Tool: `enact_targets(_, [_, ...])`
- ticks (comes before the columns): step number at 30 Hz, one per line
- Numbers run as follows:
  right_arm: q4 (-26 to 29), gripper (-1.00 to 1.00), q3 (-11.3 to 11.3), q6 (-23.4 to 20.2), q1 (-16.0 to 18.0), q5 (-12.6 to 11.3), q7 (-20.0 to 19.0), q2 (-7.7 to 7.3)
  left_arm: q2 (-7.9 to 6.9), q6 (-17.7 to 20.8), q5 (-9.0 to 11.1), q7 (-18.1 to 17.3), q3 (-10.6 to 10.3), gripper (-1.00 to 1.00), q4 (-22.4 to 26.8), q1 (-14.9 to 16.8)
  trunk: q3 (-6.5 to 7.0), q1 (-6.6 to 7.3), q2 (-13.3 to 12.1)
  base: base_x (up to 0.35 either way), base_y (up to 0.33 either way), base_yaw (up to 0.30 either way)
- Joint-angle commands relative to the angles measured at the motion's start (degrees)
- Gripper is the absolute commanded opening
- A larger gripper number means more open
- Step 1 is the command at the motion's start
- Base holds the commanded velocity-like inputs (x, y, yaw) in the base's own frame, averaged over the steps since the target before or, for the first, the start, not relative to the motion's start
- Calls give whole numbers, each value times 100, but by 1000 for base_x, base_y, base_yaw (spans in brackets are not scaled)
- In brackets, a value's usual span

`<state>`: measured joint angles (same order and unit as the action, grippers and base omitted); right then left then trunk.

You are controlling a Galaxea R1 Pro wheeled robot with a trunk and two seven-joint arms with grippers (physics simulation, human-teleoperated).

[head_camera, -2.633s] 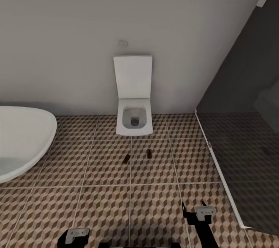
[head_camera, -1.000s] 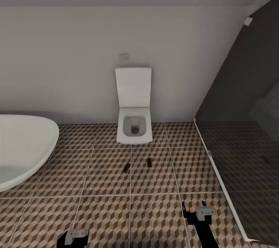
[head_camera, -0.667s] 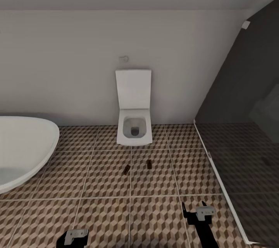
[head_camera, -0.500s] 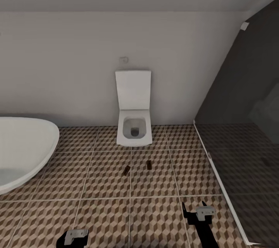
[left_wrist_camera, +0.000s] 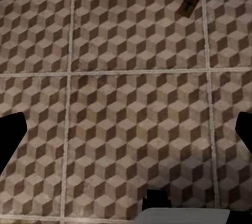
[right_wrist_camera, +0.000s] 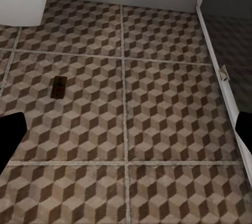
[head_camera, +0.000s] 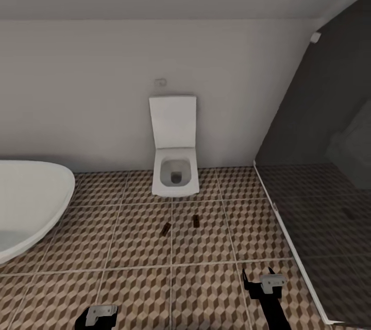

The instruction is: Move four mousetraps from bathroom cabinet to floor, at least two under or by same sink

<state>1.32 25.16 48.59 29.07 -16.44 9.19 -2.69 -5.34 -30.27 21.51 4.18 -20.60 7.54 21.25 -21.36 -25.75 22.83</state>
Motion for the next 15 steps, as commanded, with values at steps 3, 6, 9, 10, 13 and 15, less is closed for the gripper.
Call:
enact_targets(3, [0, 100, 51, 11, 3, -35, 21, -2, -2, -14, 11, 44, -50, 100, 2, 2, 14, -3, 9, 0, 0, -18])
enact_targets(6, [0, 100, 49, 11, 3, -35, 21, -6, -2, -14, 11, 45, -50, 100, 0, 2, 39, -3, 9, 0, 0, -6])
enact_targets(9, [0, 100, 44, 11, 3, -35, 21, -16, 1, -14, 11, 42, -51, 100, -4, 2, 66, -3, 9, 0, 0, -2])
enact_targets(10, [2, 100, 44, 11, 3, -35, 21, -17, 2, -14, 11, 41, -53, 100, -3, 2, 75, -3, 9, 0, 0, -1])
enact_targets(13, [4, 100, 50, 11, 3, -35, 29, -5, 6, -14, 11, 41, -58, 100, 1, 2, 89, -3, 9, 0, 0, 0])
enact_targets(15, [2, 100, 50, 11, 3, -35, 29, -4, 6, -14, 11, 42, -58, 100, 1, 2, 92, -3, 9, 0, 0, 0])
